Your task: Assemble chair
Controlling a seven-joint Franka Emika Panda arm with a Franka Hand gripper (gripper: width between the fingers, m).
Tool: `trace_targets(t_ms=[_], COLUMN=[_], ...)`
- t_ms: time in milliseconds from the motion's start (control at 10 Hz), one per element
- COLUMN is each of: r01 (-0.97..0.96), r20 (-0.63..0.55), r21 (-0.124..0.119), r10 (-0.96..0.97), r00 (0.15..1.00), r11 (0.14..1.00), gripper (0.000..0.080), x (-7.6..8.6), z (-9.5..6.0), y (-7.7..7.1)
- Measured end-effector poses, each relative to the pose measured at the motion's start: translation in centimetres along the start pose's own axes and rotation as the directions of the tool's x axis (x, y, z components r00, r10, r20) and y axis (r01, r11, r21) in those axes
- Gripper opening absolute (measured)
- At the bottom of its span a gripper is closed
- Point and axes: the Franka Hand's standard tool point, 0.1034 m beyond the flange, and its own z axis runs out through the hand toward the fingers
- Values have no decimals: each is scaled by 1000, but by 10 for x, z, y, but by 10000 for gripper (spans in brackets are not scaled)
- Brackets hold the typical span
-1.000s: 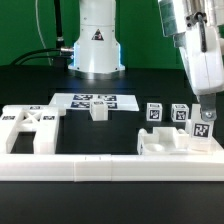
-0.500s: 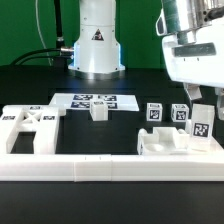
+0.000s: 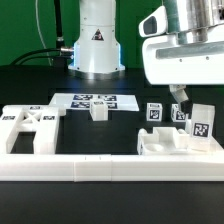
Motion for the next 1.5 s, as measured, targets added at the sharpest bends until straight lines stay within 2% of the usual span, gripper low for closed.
trace_targets(t_ms=[100,200,600,700,800,1100,1200,1400,1500], r01=[110,162,422,590,699,894,915,984,987], r20=[-3,-7,-2,6,14,47,51,84,87], r21=[-16,-20,-25,-56,-65,-79,-78,-90,-89], r10=[-110,-162,-422,-591,-700,-894,-915,-983,-986], r00=[994,987,906,807,714,445,400,163,144], r11=[994,987,906,805,712,441,395,155,136], gripper=[649,649,649,649,649,649,649,649,649], x=[-1,-2,0,-2,-1,-3,-2,0,0], z=[0,-1,-1,2,3,2,2,2,2], y=[-1,-3,-1,0,2,0,1,1,1])
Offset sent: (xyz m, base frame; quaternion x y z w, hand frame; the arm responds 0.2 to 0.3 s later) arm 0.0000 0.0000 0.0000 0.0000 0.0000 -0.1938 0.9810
